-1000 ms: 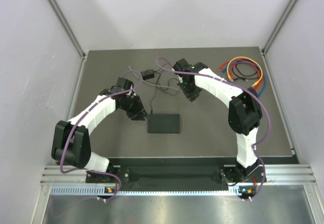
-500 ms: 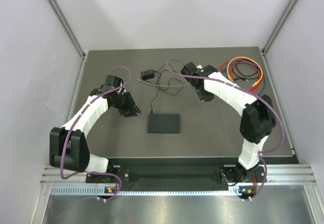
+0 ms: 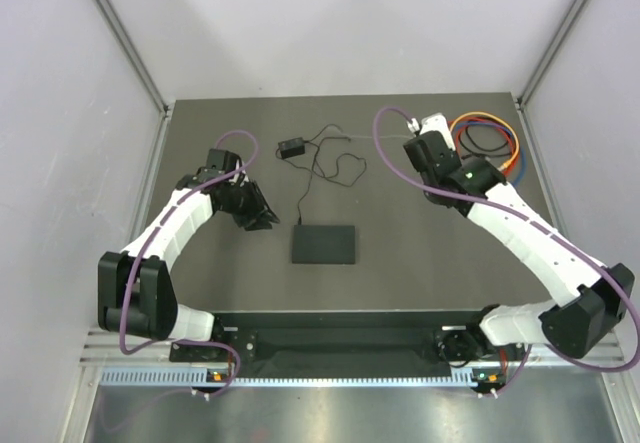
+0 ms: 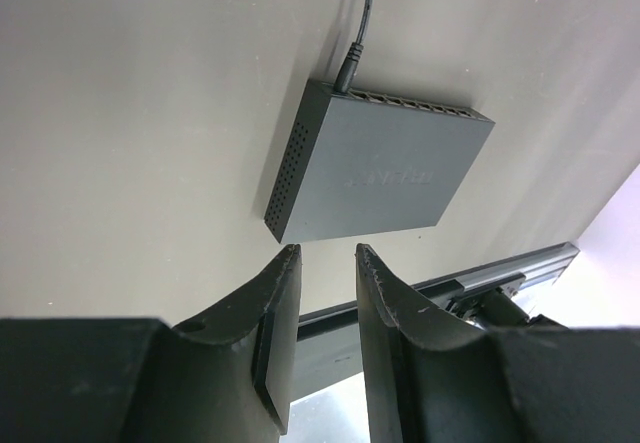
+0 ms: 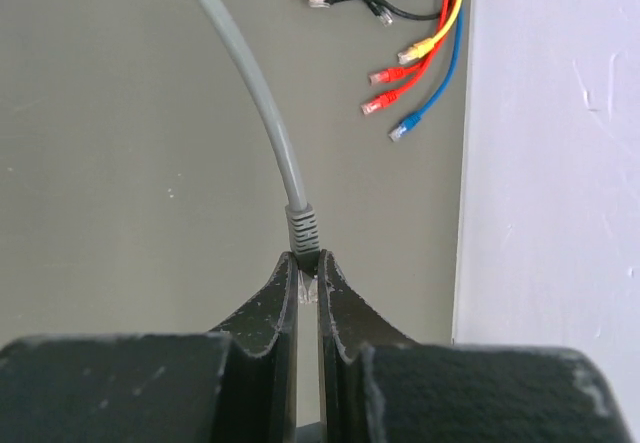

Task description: Pull the plug from the switch port

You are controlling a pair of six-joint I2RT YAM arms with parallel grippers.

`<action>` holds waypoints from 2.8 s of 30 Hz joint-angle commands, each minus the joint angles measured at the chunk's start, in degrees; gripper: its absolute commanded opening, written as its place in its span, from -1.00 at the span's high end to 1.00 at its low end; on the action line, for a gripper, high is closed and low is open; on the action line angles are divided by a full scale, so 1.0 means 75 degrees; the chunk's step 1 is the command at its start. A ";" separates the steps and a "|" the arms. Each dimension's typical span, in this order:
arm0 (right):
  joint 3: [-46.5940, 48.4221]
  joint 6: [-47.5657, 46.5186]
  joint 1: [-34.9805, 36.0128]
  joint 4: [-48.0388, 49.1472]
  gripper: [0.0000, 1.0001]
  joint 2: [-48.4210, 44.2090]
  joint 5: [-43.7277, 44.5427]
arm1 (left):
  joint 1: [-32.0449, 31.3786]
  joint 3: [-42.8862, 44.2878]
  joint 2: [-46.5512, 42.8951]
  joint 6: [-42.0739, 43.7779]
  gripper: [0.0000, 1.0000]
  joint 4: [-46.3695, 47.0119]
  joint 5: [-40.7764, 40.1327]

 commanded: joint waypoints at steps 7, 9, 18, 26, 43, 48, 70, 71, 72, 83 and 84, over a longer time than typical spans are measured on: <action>-0.0185 0.0439 -0.0222 0.1245 1.00 -0.1430 -0.0536 | 0.0056 -0.0104 -0.0077 0.0050 0.33 0.0271 0.0260; -0.0209 0.0381 -0.0444 0.1550 1.00 -0.1842 -0.0983 | 0.0056 -0.0140 -0.0100 0.0074 0.33 0.0260 0.0284; -0.0197 0.0124 -0.1475 0.1703 1.00 -0.2886 -0.4755 | 0.0056 -0.0222 -0.0042 0.0074 0.33 0.0307 0.0424; -0.0021 0.1058 -0.2226 0.1737 1.00 -0.2606 -0.6543 | 0.0056 -0.0327 0.0052 -0.0032 0.33 0.0424 0.0600; 0.0003 0.2783 -0.5623 0.2875 1.00 0.0381 -0.7615 | 0.0056 -0.0620 -0.0229 0.0050 0.33 0.0389 0.0799; -0.0969 0.3286 -0.6772 0.3110 1.00 0.0920 -0.8250 | 0.0056 -0.0620 -0.0323 0.0155 0.34 0.0248 0.0800; 0.0046 0.1728 -0.4773 0.1165 -0.34 0.2210 -0.4970 | 0.0068 -0.0409 -0.0042 0.0402 0.33 -0.0080 0.0483; 0.0257 0.1752 -0.4294 0.1142 -0.34 0.2257 -0.4970 | 0.0068 -0.0433 -0.0030 0.0390 0.33 -0.0068 0.0506; 0.0619 0.1775 -0.3593 0.1223 -0.35 0.2338 -0.4993 | 0.0068 -0.0456 -0.0018 0.0379 0.33 -0.0034 0.0518; 0.2215 0.2594 -0.0916 0.3109 -0.24 0.4515 -0.8917 | 0.0044 -0.1018 0.0368 0.0109 0.32 0.0330 0.1268; 0.2309 0.2723 -0.0821 0.3203 -0.21 0.4681 -0.9116 | 0.0044 -0.1042 0.0415 0.0109 0.32 0.0330 0.1361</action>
